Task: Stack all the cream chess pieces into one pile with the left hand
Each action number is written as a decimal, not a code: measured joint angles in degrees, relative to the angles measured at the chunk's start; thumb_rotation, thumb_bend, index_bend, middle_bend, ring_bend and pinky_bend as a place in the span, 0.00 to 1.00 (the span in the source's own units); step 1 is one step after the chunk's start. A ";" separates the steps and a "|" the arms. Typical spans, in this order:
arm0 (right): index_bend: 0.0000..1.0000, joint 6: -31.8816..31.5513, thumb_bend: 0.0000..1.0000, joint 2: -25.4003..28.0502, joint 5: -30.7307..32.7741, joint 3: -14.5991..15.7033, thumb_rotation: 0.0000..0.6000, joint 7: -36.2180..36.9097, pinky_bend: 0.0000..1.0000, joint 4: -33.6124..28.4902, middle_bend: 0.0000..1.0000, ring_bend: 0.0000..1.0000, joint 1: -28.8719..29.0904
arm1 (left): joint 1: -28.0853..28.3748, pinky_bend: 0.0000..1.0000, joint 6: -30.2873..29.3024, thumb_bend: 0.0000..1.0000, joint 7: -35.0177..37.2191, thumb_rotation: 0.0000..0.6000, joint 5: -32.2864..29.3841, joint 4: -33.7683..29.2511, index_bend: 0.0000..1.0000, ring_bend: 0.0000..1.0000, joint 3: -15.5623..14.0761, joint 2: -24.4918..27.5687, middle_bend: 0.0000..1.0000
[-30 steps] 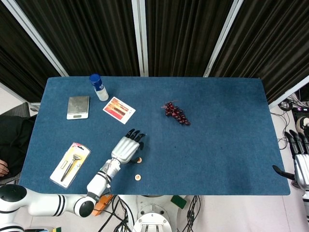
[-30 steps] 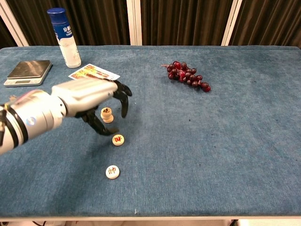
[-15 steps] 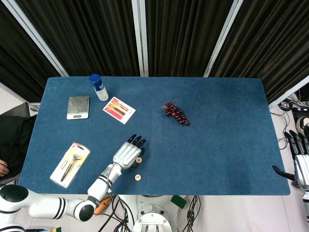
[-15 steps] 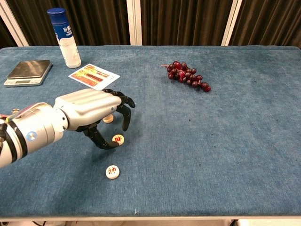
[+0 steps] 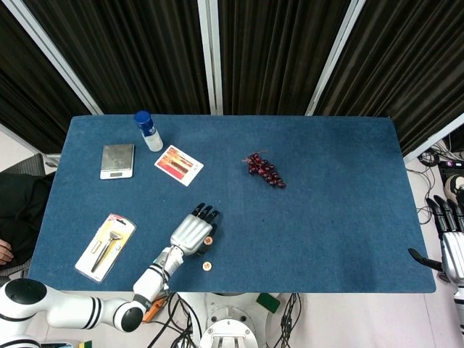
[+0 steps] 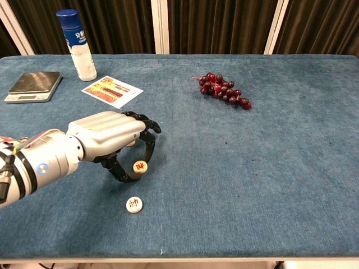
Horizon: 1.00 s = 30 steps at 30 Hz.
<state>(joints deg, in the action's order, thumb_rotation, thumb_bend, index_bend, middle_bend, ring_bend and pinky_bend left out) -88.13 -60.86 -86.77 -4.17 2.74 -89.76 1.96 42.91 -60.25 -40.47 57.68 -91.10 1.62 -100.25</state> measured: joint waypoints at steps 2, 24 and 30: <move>0.00 0.02 0.17 0.01 -0.01 0.00 1.00 -0.01 0.04 -0.04 0.10 0.00 0.01 | -0.12 0.00 -0.04 0.32 0.02 1.00 0.01 0.19 0.51 0.00 0.05 -0.04 0.09; 0.00 -0.74 0.17 0.06 -0.30 0.04 1.00 0.66 0.04 0.25 0.10 0.00 -0.39 | 1.68 0.00 1.27 0.32 4.78 1.00 -6.33 -0.99 0.52 0.00 8.46 4.05 0.09; 0.00 -0.51 0.17 0.07 -0.09 -0.02 1.00 0.70 0.04 0.32 0.10 0.00 -0.34 | 2.28 0.00 1.48 0.31 4.20 1.00 -8.61 -0.99 0.52 0.00 8.59 4.86 0.09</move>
<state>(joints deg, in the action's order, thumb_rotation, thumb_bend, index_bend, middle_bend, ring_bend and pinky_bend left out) -88.64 -60.79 -86.86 -4.19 3.44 -89.44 1.62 45.19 -58.77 -36.26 49.07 -92.09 10.21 -95.39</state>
